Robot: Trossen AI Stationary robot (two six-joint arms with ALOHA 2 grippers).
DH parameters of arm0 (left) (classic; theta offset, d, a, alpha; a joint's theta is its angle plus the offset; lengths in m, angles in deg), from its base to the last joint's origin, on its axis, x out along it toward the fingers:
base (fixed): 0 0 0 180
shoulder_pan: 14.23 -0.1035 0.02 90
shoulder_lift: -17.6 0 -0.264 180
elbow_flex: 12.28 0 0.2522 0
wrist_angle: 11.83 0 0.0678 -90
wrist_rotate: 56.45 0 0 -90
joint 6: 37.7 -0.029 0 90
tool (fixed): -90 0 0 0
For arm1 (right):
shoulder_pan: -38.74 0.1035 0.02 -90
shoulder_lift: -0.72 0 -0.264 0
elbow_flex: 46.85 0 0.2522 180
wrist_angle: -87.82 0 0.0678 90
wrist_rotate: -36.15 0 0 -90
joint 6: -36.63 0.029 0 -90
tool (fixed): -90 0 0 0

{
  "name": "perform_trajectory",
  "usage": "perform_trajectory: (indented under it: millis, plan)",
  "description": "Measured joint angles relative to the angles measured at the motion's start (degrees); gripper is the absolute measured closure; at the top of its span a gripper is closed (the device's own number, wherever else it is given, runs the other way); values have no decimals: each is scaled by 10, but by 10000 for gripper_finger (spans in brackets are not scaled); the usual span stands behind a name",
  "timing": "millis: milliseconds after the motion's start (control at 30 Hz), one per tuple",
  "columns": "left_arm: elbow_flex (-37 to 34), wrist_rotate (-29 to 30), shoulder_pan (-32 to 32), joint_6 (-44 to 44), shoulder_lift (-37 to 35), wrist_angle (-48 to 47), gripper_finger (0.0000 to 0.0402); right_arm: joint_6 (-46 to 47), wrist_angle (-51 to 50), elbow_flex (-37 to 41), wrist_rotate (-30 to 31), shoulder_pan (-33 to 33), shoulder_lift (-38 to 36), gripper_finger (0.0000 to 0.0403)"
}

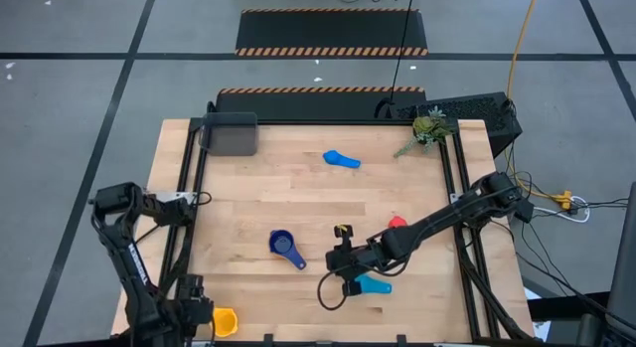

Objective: Nest measuring cups in basket
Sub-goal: Stack the yellow measuring cup on top of the purple measuring cup

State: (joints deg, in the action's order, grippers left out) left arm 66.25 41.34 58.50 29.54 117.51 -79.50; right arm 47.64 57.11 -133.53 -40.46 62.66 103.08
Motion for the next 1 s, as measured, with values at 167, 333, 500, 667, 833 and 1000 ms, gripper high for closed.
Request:
perform_trajectory:
  millis: [167, 333, 500, 667, 833, 1000]
  plan:
    - [0, 4, 0, -41, 25, 6, 117, -3, 7, 1, 0, -1, 0, 362]
    - [-1, 28, -2, -37, 29, 5, 117, -16, 29, 1, -1, -1, 0, 362]
    - [-1, 43, -6, -43, 30, 7, 117, -16, 28, 1, -1, -1, 0, 362]
    - [-1, 46, -11, -52, 30, 11, 117, -16, 28, 1, -1, -1, 0, 362]
    - [-2, 52, -20, -78, 30, 22, 117, -16, 29, 1, -2, -1, 0, 362]
    - [-23, 46, -31, -107, 30, 72, 132, -16, 29, 1, -2, -1, 0, 362]
